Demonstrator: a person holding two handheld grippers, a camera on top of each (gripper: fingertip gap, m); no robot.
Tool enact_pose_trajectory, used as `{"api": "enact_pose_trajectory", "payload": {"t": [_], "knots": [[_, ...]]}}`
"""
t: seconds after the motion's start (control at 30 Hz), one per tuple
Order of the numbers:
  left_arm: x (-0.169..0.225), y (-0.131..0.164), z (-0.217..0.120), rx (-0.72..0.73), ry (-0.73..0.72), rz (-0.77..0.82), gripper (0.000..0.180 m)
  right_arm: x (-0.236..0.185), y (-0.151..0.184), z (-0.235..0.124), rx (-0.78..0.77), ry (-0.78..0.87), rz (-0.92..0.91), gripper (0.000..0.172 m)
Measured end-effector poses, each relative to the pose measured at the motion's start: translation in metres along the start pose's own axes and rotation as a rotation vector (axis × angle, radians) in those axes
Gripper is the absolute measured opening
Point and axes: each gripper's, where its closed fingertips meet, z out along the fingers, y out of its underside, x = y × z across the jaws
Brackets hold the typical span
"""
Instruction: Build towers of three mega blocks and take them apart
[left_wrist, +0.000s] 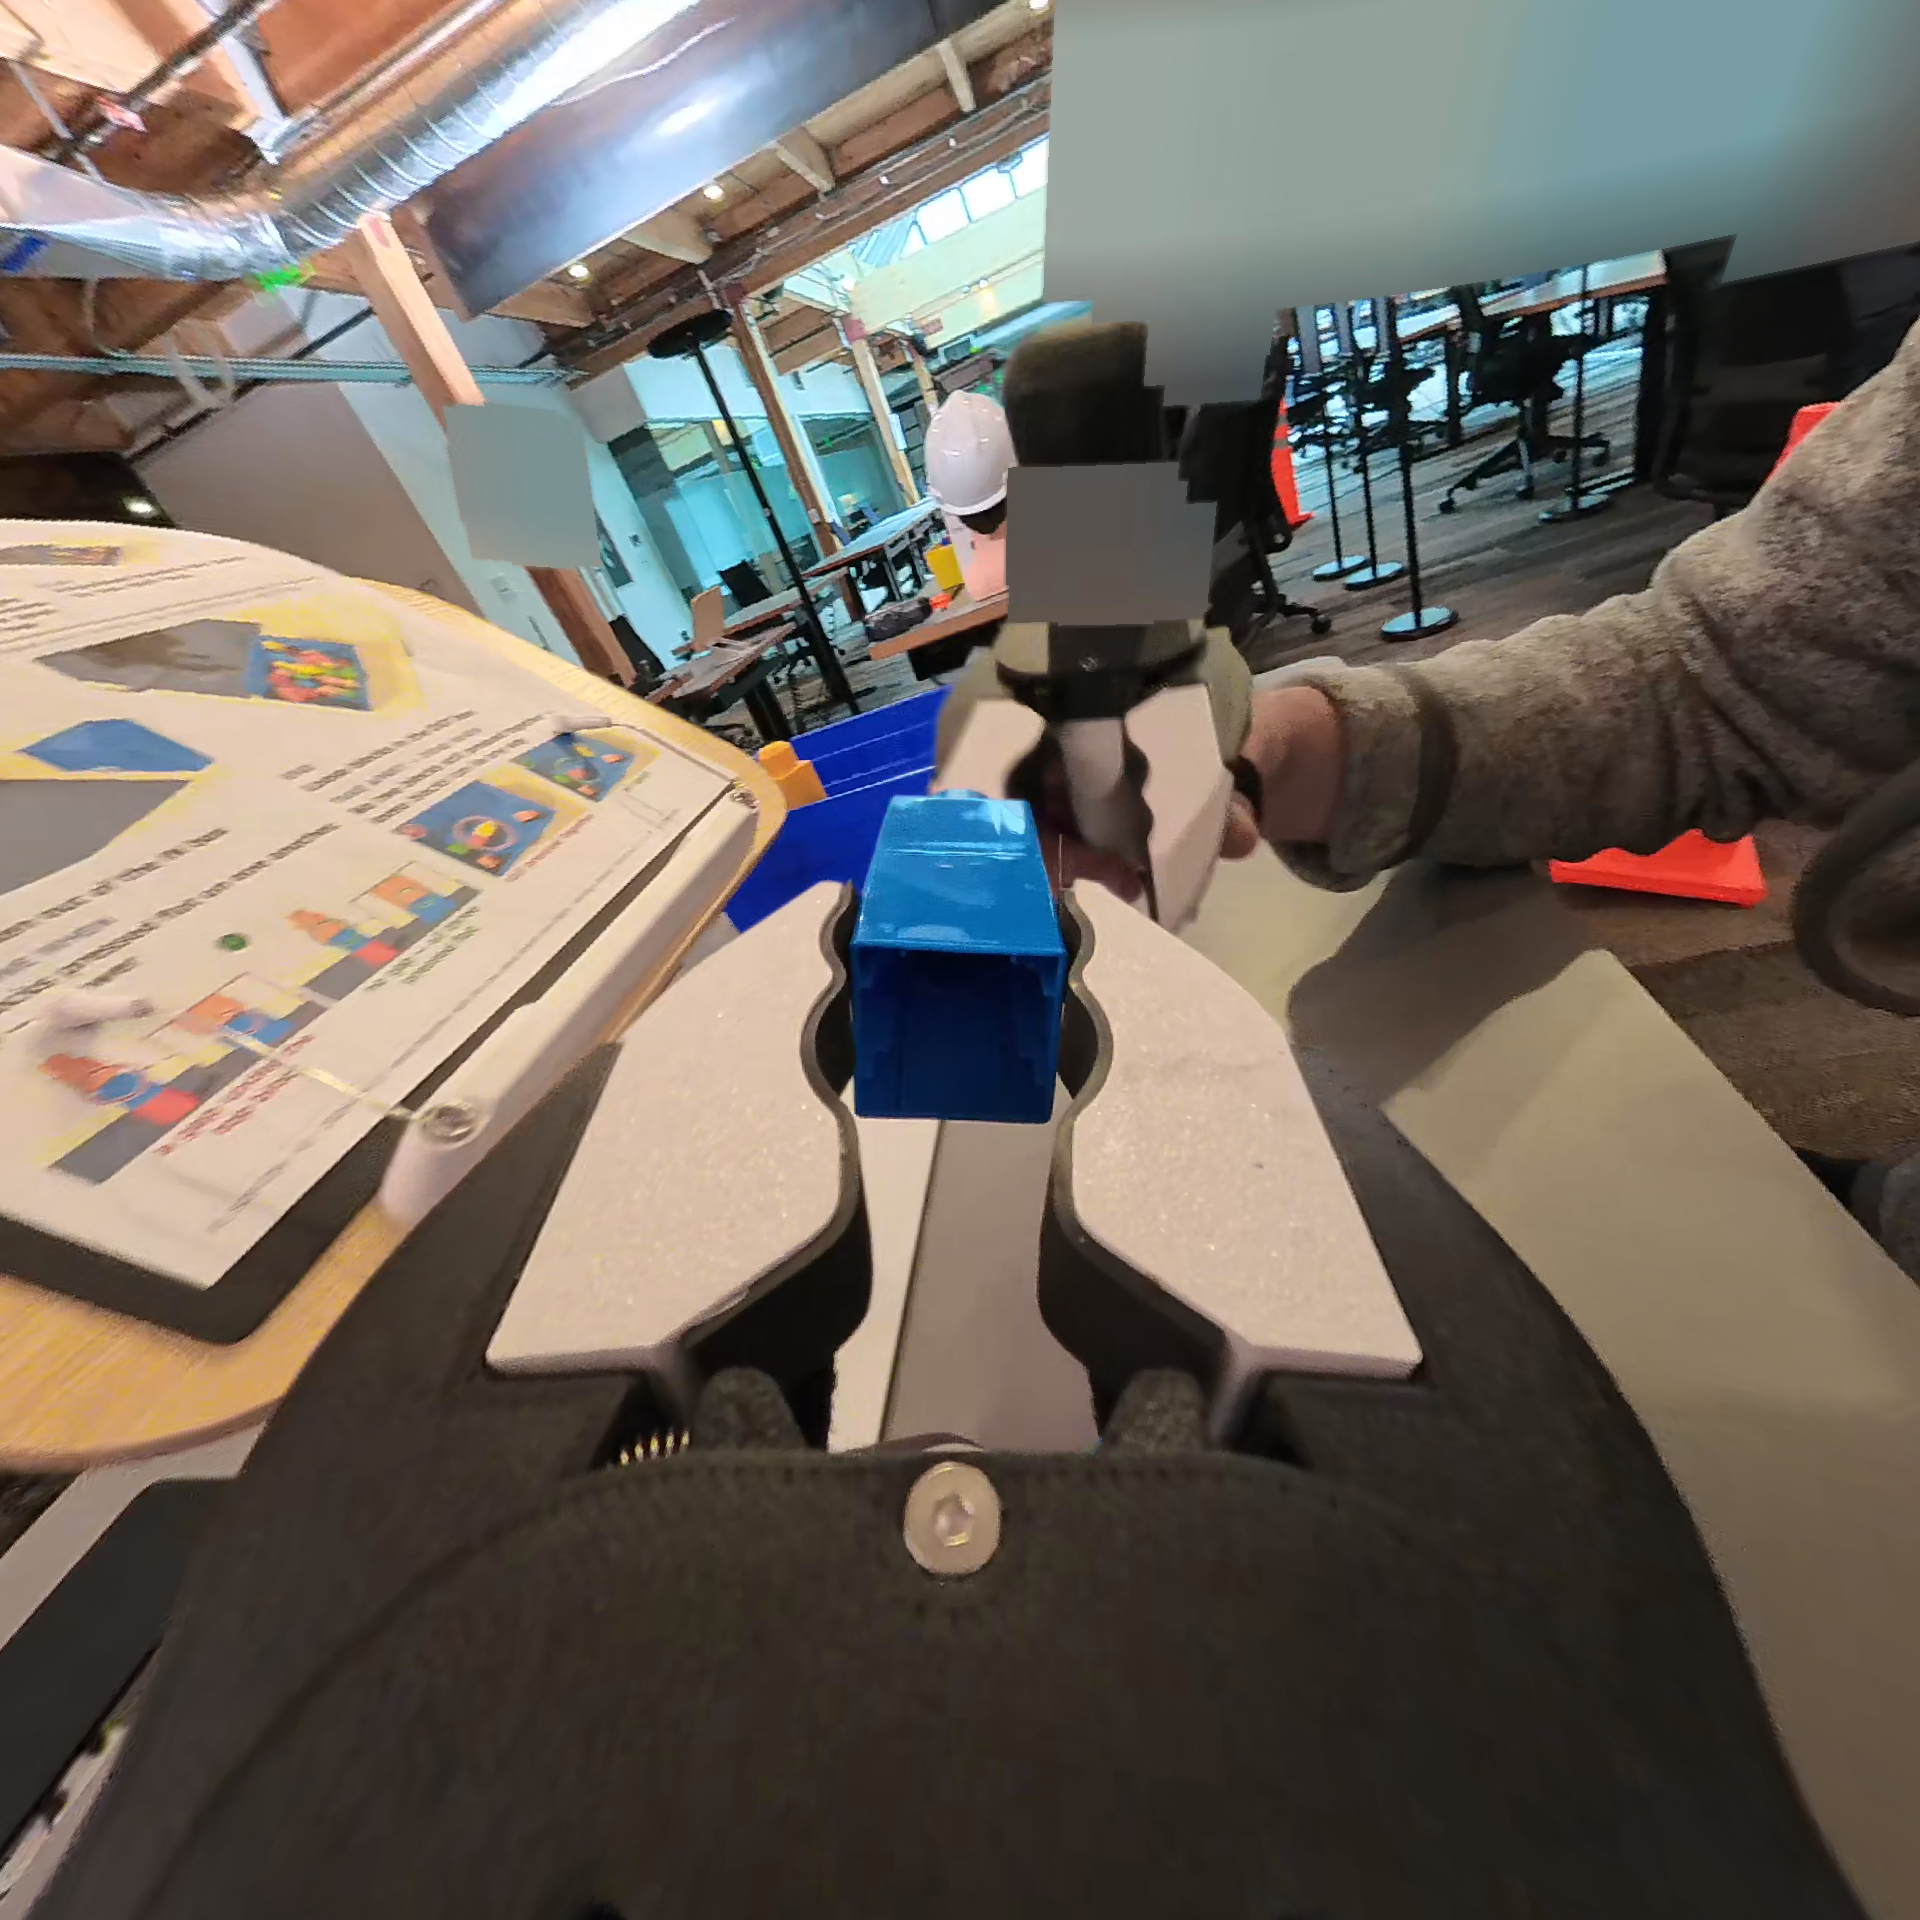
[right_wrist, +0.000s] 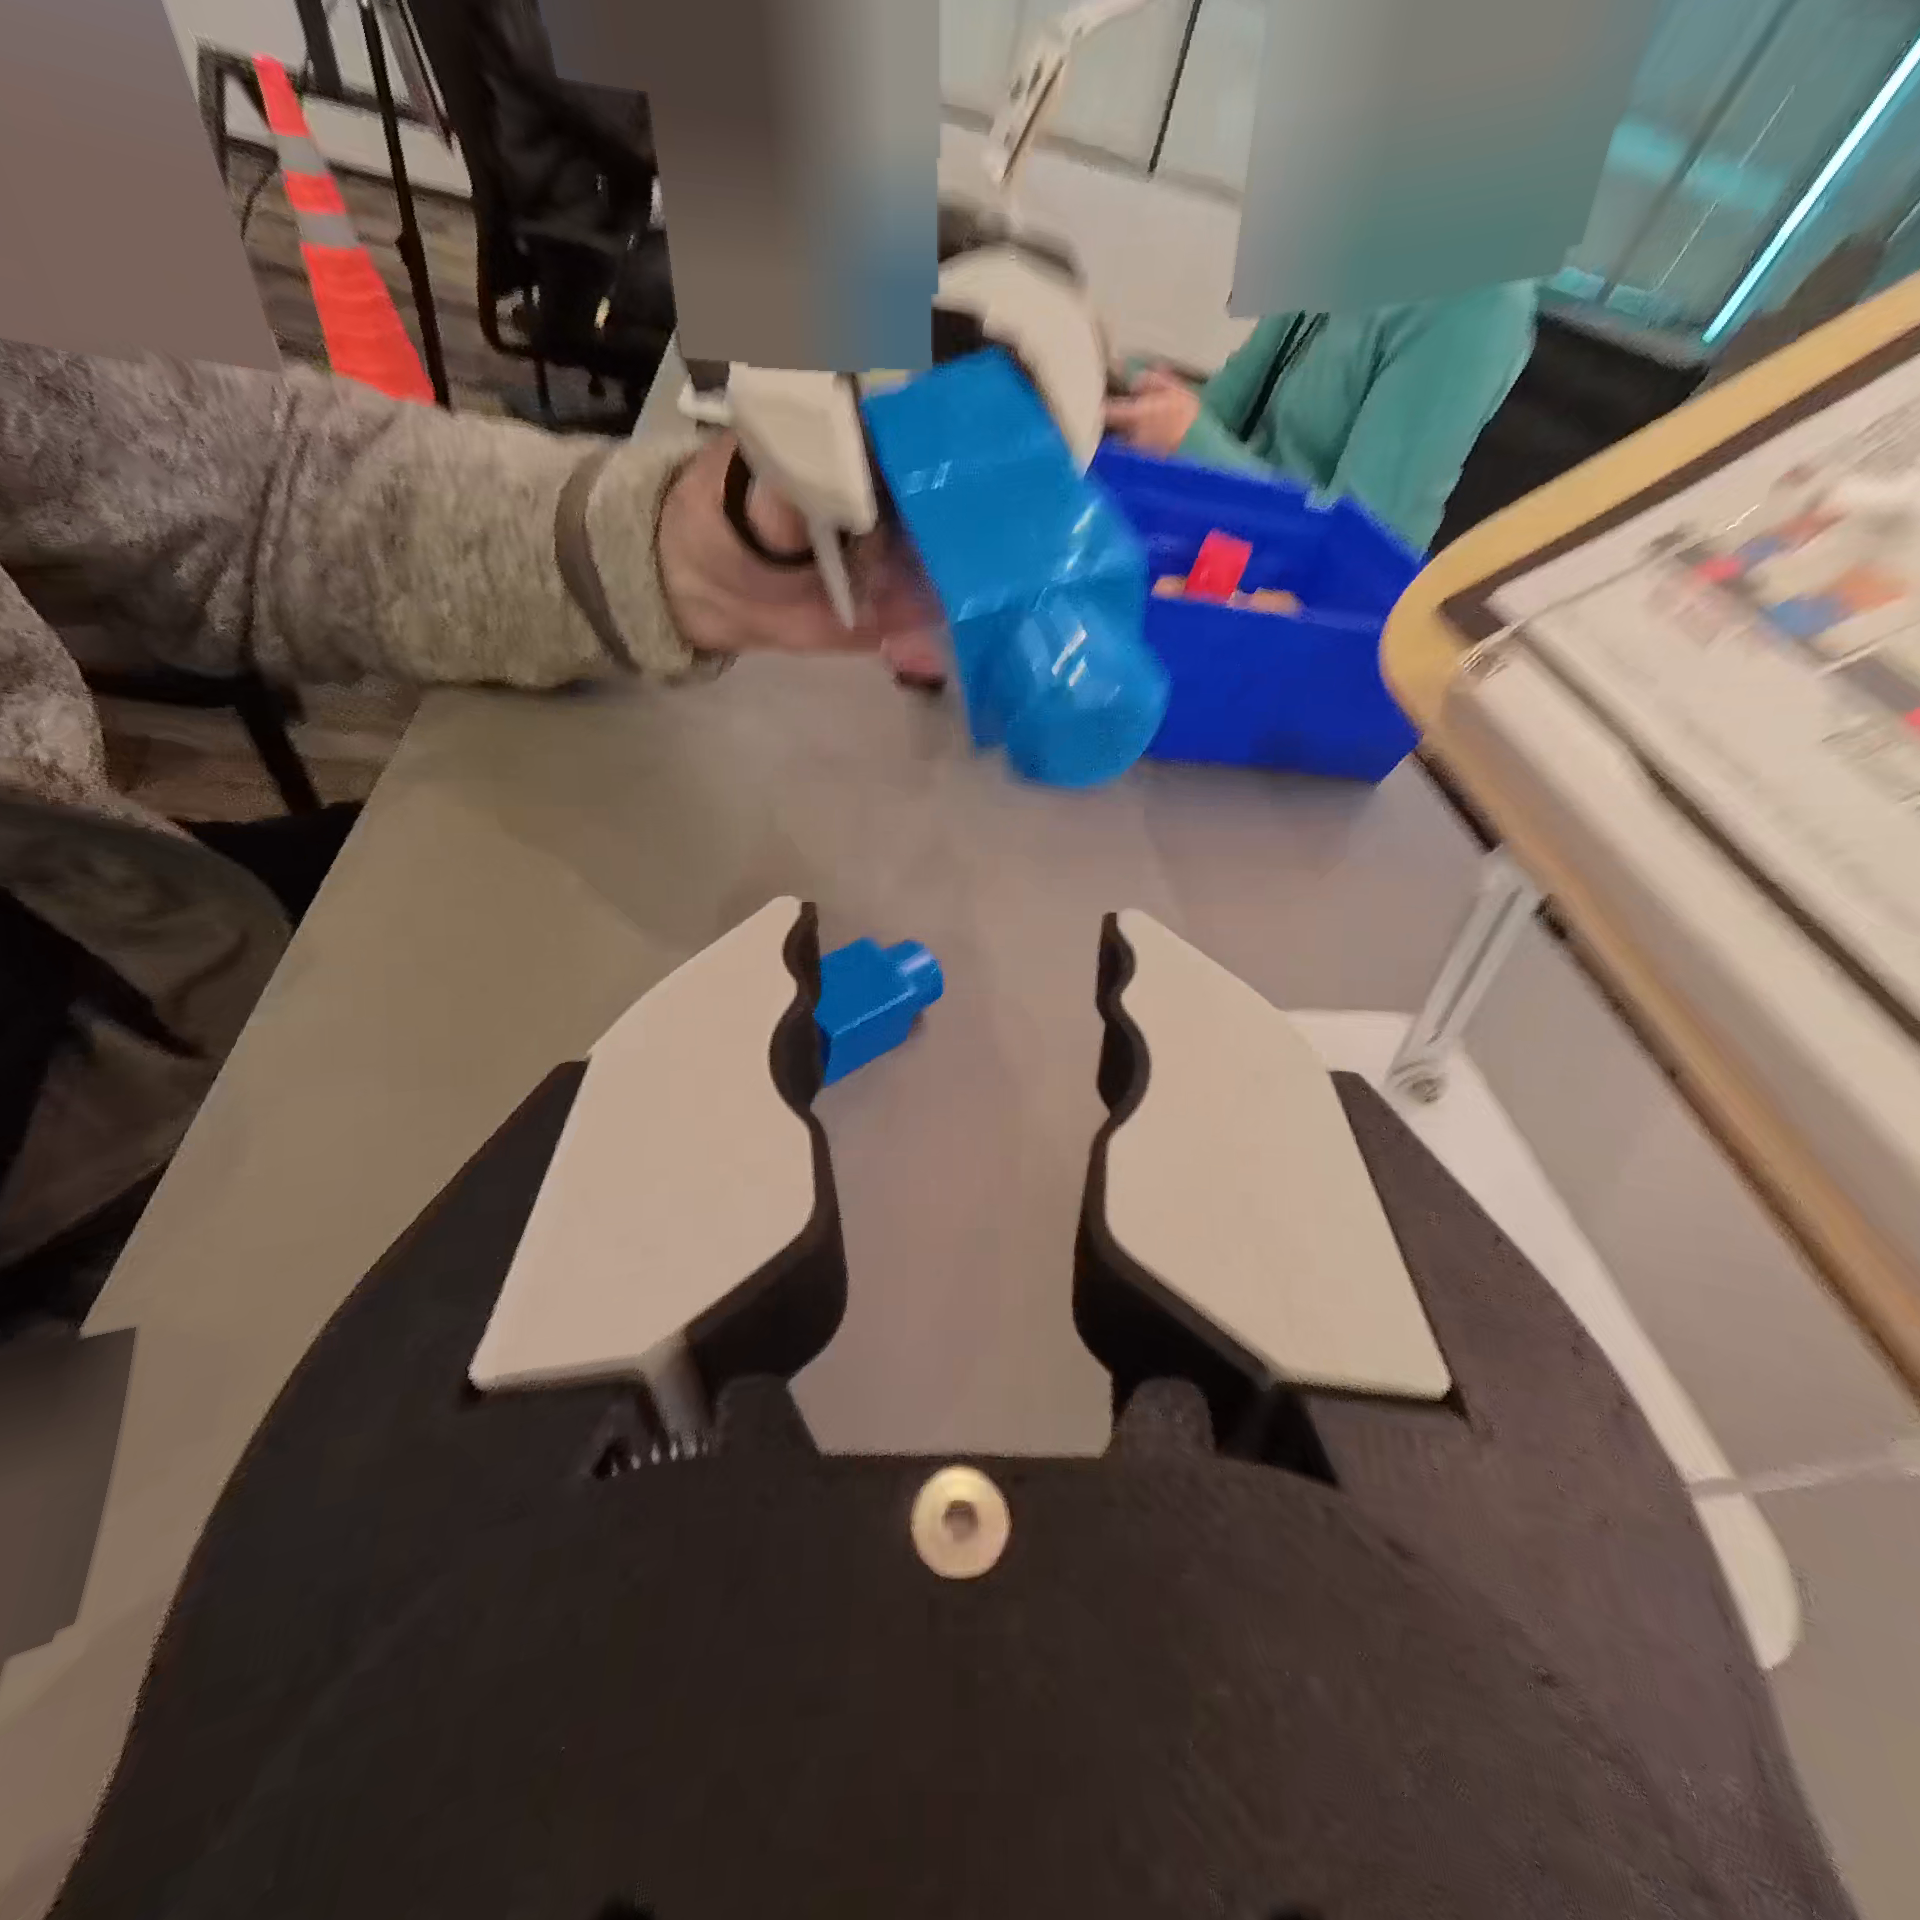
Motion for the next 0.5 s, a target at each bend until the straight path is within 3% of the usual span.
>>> {"api": "enact_pose_trajectory", "payload": {"t": [0.03, 0.13, 0.43, 0.5], "knots": [[-0.004, 0.000, -0.004, 0.001, -0.013, -0.003, 0.035, -0.004, 0.011, 0.007, -0.051, -0.019, 0.013, 0.048], [-0.014, 0.006, -0.012, -0.017, -0.045, -0.005, 0.036, -0.019, 0.034, 0.028, -0.146, -0.090, 0.019, 0.040], [-0.022, 0.011, -0.023, -0.033, -0.065, -0.015, 0.035, -0.034, 0.085, 0.071, -0.383, -0.216, 0.016, 0.040], [-0.022, 0.012, -0.023, -0.037, -0.066, -0.015, 0.035, -0.038, 0.092, 0.075, -0.422, -0.243, 0.033, 0.030]]}}
